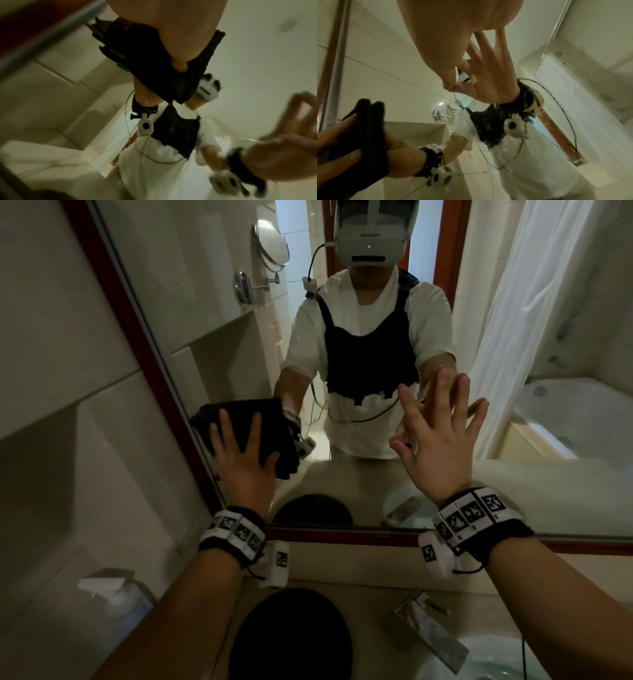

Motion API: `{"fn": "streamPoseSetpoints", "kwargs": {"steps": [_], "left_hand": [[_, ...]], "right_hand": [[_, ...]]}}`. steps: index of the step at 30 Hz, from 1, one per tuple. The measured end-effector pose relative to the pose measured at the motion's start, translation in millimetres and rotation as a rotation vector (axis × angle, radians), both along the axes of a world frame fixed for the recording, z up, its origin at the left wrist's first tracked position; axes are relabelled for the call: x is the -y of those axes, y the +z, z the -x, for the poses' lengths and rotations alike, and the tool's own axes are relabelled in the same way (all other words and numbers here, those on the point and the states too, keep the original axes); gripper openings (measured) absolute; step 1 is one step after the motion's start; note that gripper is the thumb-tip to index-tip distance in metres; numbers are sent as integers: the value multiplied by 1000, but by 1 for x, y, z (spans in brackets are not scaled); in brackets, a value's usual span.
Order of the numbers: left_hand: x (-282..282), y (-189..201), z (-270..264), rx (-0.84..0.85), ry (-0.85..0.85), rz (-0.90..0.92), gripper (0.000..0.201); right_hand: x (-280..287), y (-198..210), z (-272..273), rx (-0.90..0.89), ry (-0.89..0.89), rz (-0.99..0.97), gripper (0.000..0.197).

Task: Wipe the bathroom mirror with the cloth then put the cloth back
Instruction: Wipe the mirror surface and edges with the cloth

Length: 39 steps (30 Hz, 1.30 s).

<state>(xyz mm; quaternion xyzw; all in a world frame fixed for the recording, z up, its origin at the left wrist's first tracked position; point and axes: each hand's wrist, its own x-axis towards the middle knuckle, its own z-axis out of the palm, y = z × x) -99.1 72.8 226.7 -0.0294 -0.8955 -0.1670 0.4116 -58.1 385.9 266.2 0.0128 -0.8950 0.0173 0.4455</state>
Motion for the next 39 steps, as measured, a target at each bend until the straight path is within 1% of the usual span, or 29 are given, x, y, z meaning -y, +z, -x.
{"fn": "streamPoseSetpoints", "kwargs": {"steps": [2, 4, 9, 16, 19, 22, 25, 28, 30, 34, 37, 39], "left_hand": [[22, 1, 4, -3, -28, 17, 77], [29, 4, 5, -5, -27, 35, 75], [26, 8, 3, -9, -14, 24, 77], [25, 39, 1, -10, -49, -47, 79], [19, 47, 2, 1, -28, -42, 81], [1, 57, 0, -17, 14, 27, 82], [-47, 64, -7, -84, -16, 137, 83], [-99, 58, -19, -53, -62, 237, 81], [-109, 55, -20, -58, -72, 249, 79], [-89, 57, -16, -61, -85, 257, 78], [-56, 58, -8, -55, -36, 171, 85], [-23, 57, -1, -85, -12, 123, 81]], "right_hand": [[1, 0, 1, -7, 2, 9, 89], [2, -1, 1, -8, 5, 13, 90], [2, 0, 1, -4, -11, 3, 90], [2, -1, 1, -30, 9, 22, 87], [3, -1, 2, -35, 5, 28, 87], [3, -1, 3, -28, 12, 34, 89], [3, 0, 2, -12, 12, 30, 90], [2, 0, 0, -5, 7, 19, 90], [1, 0, 0, -2, -1, 8, 89], [-1, -1, -1, -1, -8, -5, 90], [-1, -1, -1, 9, -10, -8, 91], [-1, 0, -1, 10, -4, -1, 90]]}}
